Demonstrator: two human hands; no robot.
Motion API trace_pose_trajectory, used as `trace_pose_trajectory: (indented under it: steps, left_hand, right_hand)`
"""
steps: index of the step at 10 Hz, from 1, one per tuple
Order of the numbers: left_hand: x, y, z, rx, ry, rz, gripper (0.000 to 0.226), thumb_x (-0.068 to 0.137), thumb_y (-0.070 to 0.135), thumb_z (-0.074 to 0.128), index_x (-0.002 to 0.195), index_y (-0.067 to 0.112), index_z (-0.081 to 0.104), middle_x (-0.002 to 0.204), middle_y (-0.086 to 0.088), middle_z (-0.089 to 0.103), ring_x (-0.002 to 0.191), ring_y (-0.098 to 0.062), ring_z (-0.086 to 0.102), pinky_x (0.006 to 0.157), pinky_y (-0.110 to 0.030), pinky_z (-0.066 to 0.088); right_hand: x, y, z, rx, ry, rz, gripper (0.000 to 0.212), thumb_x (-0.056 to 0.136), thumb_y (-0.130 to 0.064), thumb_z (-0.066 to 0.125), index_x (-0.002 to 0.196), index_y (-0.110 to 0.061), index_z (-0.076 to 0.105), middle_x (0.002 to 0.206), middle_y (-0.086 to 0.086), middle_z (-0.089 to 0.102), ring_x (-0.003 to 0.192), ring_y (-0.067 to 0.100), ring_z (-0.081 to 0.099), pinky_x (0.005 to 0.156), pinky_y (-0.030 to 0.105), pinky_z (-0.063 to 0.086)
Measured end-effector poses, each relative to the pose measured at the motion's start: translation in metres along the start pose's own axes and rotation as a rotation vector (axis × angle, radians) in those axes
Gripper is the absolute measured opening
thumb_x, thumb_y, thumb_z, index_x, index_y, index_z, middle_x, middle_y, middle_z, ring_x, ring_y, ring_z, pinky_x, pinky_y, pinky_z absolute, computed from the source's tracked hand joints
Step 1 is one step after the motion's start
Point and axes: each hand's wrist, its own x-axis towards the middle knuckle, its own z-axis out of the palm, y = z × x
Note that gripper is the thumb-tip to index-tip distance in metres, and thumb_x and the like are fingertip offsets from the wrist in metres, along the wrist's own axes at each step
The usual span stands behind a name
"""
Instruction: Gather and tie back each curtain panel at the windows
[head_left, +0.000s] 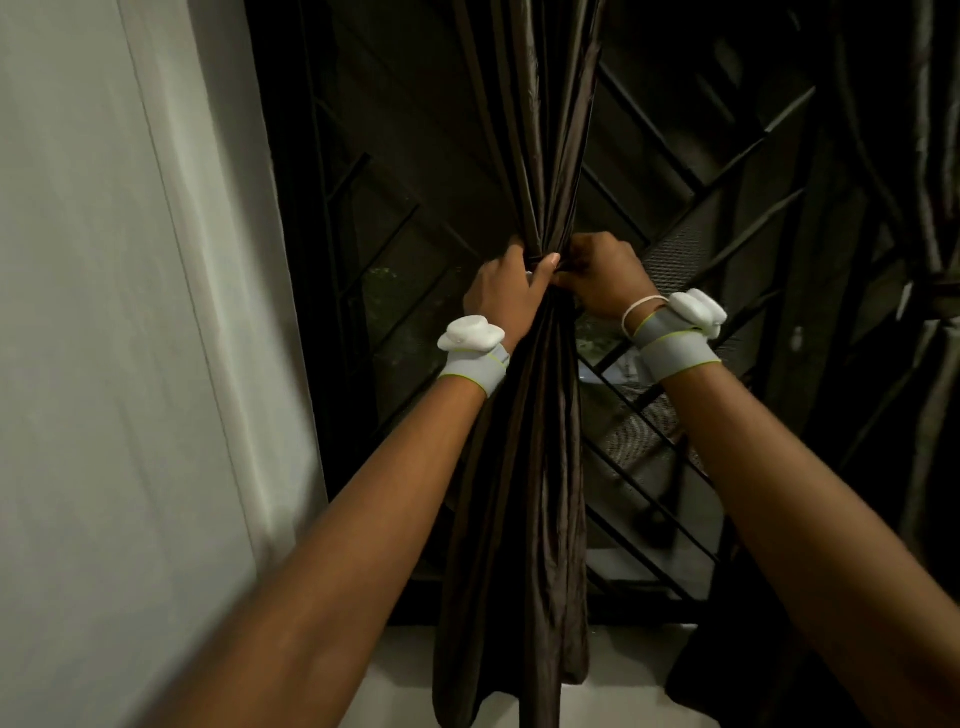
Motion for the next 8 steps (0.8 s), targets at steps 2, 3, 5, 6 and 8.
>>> trace_pose_trajectory:
  steps: [2, 3, 5, 6, 8]
  left_hand:
    - [-0.007, 0.015, 0.014, -0.032, 0.078, -0.026, 0.056, 0.094, 0.054, 0.045, 0.127, 0.009, 0.047, 0.117, -0.015, 0.061, 0.116, -0.034, 0.051, 0.083, -0.045, 0.050]
    - [-0.012, 0.026, 0.023, -0.040, 0.232, -0.020, 0.062, 0.091, 0.049, 0.053, 0.135, 0.007, 0.042, 0.131, -0.013, 0.055, 0.121, -0.031, 0.048, 0.088, -0.046, 0.049]
    - [-0.038, 0.054, 0.047, 0.076, 0.411, 0.089, 0.089, 0.083, 0.038, 0.061, 0.151, 0.004, 0.015, 0.159, -0.016, 0.014, 0.147, -0.032, 0.017, 0.118, -0.045, 0.025]
    - [-0.058, 0.068, 0.053, 0.109, 0.400, 0.155, 0.085, 0.084, 0.034, 0.055, 0.151, 0.001, 0.015, 0.159, -0.019, 0.013, 0.149, -0.034, 0.010, 0.121, -0.046, 0.015]
    - [-0.088, 0.107, 0.064, 0.106, 0.349, 0.256, 0.085, 0.082, 0.031, 0.054, 0.152, 0.004, 0.013, 0.160, -0.016, 0.011, 0.149, -0.032, 0.008, 0.122, -0.045, 0.011]
  right_hand:
    - [-0.005, 0.009, -0.005, -0.068, 0.048, 0.013, 0.023, 0.082, -0.035, 0.063, 0.100, -0.022, 0.064, 0.101, 0.007, 0.072, 0.101, 0.031, 0.065, 0.086, 0.044, 0.053]
    - [-0.009, 0.013, -0.009, -0.118, 0.064, 0.011, 0.023, 0.085, -0.034, 0.060, 0.104, -0.021, 0.062, 0.104, 0.009, 0.071, 0.103, 0.033, 0.064, 0.085, 0.043, 0.052]
    - [-0.039, 0.047, -0.024, -0.244, 0.133, 0.075, 0.047, 0.087, -0.043, 0.058, 0.125, -0.017, 0.050, 0.121, 0.012, 0.064, 0.110, 0.037, 0.060, 0.088, 0.046, 0.051]
    - [-0.066, 0.070, -0.046, -0.342, 0.215, 0.122, 0.056, 0.087, -0.041, 0.062, 0.134, -0.016, 0.044, 0.137, 0.010, 0.047, 0.118, 0.033, 0.055, 0.092, 0.043, 0.049]
    - [-0.120, 0.094, -0.091, -0.415, 0.276, 0.200, 0.060, 0.086, -0.033, 0.063, 0.137, -0.014, 0.039, 0.147, 0.011, 0.033, 0.133, 0.035, 0.038, 0.099, 0.045, 0.043]
